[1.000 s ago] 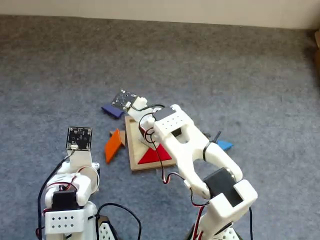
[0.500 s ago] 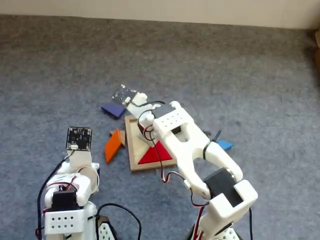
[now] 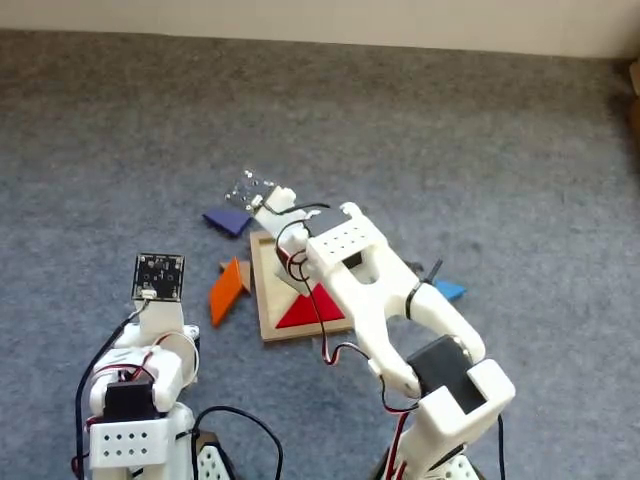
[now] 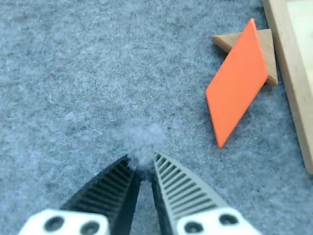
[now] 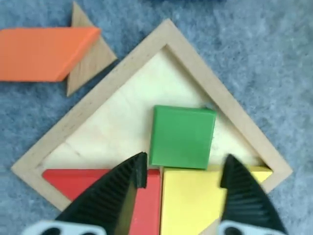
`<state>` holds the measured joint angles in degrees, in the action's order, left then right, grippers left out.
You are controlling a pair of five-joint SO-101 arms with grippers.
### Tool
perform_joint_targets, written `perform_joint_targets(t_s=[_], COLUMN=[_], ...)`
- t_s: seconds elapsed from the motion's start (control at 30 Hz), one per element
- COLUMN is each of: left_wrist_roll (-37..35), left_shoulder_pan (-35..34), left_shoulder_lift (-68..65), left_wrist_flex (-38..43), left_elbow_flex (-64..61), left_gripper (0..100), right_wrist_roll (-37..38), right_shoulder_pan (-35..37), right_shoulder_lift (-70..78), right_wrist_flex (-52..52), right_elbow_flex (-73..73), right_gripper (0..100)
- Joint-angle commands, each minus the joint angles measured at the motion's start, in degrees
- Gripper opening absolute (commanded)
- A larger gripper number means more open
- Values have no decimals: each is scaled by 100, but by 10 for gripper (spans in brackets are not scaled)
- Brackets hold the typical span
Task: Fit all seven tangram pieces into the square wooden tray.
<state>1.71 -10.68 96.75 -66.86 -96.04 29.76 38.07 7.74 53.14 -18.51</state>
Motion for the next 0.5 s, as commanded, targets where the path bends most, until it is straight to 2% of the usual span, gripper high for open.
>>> perform_joint_targets(t_s=[0.0,0.47], left_wrist_roll=[-18,-18], left_shoulder_pan=[31,31], left_shoulder_lift=[57,57], left_wrist_flex=[-18,-18], left_elbow_flex=[-154,-154], left_gripper=[5,5], right_wrist_roll=[-35,-35], right_shoulder_pan=[-31,-66], right_shoulder_lift=[-136,-84], right_wrist_flex=[-145,-479], right_elbow_flex=[391,101], right_gripper=[86,67])
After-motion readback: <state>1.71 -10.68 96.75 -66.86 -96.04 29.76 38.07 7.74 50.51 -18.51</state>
